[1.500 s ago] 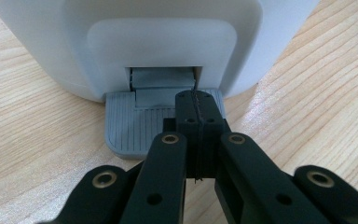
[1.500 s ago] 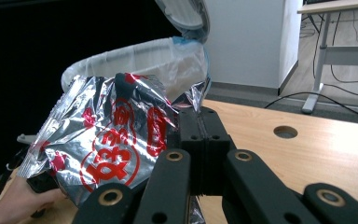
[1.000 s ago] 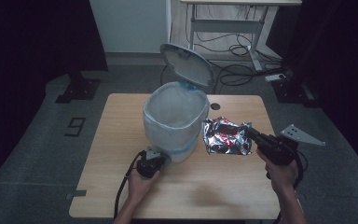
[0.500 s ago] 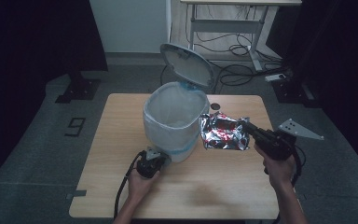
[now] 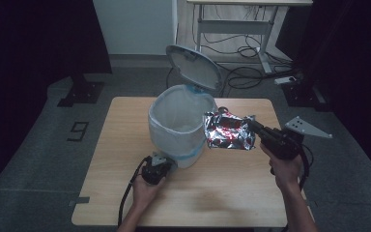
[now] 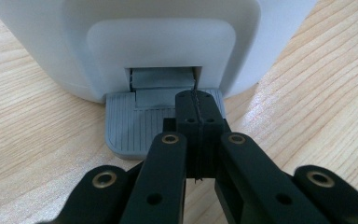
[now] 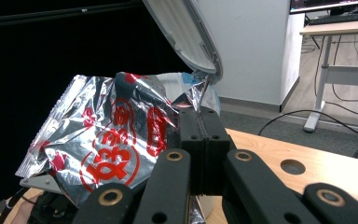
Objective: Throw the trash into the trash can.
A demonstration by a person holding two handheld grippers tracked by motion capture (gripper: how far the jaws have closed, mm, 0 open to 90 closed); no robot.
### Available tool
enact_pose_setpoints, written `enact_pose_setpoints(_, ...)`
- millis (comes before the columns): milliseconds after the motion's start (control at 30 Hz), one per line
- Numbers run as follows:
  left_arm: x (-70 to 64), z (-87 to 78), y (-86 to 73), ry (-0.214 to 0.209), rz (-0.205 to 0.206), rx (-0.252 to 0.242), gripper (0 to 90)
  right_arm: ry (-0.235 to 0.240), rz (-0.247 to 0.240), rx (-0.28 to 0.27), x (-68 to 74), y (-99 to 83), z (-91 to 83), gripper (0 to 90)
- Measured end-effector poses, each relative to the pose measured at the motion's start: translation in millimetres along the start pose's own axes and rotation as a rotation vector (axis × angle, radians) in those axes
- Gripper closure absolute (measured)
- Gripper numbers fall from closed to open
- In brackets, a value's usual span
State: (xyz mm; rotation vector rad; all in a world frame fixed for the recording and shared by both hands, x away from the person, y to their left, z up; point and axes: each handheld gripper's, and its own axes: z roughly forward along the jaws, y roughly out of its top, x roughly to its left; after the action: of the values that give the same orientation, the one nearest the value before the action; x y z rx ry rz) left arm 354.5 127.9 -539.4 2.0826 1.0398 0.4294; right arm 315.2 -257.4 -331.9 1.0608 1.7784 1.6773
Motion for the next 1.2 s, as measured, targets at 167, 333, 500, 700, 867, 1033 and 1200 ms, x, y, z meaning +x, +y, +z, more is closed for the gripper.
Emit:
enact_pose_setpoints(167, -0.2, 0.1, 0.0, 0.000, 0.002, 0.000, 90.0, 0.000, -0.002, -0.004, 1.6, 4.1, 3.3, 89.6)
enact_pose_setpoints(333, -0.3, 0.0, 0.0, 0.002, 0.003, 0.000, 90.0, 0.001, -0.005, -0.007, 3.4, 7.7, 6.0, 89.6)
enact_pose_setpoints(500, -0.5, 0.0, -0.1, 0.002, 0.005, -0.001, 90.0, 0.002, -0.008, -0.017, 4.9, 14.6, 8.0, 89.6)
enact_pose_setpoints(700, -1.4, 0.0, -0.3, 0.009, 0.012, -0.002, 90.0, 0.004, -0.016, -0.016, 7.7, 21.6, 13.6, 89.6)
enact_pose_setpoints(867, 0.4, 0.0, -1.7, -0.003, -0.003, -0.013, 90.0, 0.010, -0.020, -0.018, 10.3, 25.5, 20.5, 89.6)
enact_pose_setpoints(1033, 0.1, 0.0, -1.5, -0.002, -0.004, -0.011, 90.0, 0.013, -0.018, -0.014, 12.6, 27.8, 27.2, 89.6)
enact_pose_setpoints(1200, -0.2, 0.0, -1.4, 0.000, -0.002, -0.010, 90.0, 0.016, -0.021, -0.016, 15.0, 30.8, 32.6, 89.6)
